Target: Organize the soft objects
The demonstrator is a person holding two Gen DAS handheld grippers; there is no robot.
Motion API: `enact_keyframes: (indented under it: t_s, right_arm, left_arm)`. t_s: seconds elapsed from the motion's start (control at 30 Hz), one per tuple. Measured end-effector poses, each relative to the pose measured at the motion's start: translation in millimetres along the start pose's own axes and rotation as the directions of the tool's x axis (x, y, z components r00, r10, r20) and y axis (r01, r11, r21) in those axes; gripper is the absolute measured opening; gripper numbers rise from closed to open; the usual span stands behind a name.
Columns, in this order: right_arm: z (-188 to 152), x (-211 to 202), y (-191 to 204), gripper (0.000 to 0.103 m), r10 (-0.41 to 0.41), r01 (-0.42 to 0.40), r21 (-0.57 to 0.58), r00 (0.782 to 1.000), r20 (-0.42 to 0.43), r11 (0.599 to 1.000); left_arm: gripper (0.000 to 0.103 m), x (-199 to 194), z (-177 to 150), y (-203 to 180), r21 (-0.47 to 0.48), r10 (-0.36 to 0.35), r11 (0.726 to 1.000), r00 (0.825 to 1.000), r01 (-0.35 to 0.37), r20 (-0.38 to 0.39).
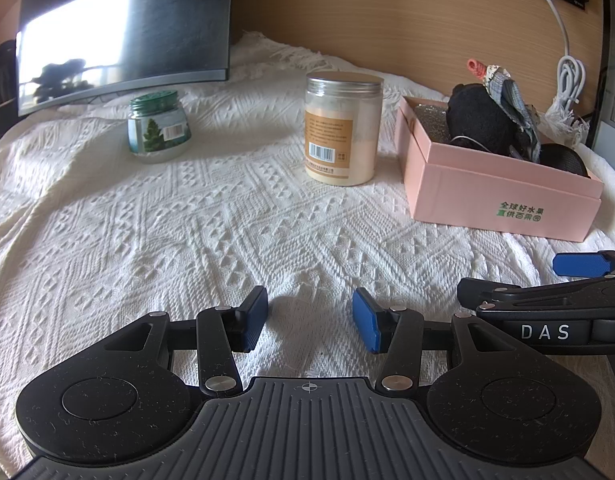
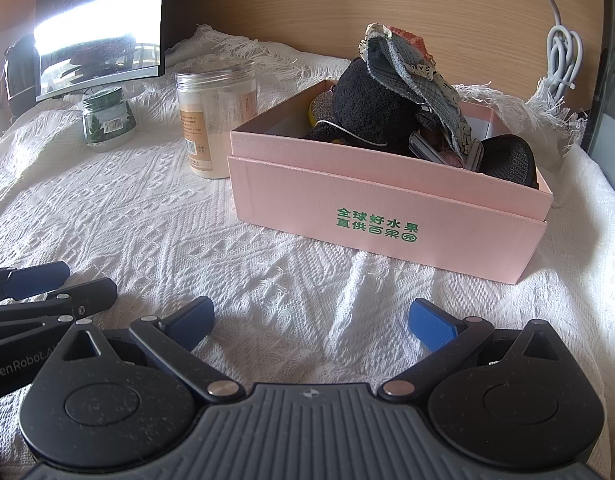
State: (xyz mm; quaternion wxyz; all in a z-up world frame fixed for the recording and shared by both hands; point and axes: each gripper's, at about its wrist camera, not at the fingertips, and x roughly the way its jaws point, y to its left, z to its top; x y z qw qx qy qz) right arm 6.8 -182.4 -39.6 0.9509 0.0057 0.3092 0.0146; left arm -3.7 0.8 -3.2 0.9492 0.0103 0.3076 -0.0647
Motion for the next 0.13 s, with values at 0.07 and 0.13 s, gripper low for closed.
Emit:
enact_keyframes:
  t_s: [0.07,0.13]
  right_arm:
    - [-0.6,-0.1,-0.1,0.103,0.0,0.0,0.0,1.0,0.0,1.0]
    - [-0.4,0.0,-0.1,0.103,0.0,0.0,0.0,1.0,0.0,1.0]
  left_arm:
    - [0.052,0.4,0.3,-0.5,-0.001,0.001,1.0,1.0,-0.001,0.0]
    - [0.052,0.2,0.1,0.8,-0.001,-0.003,1.0,1.0,0.003,-0.001]
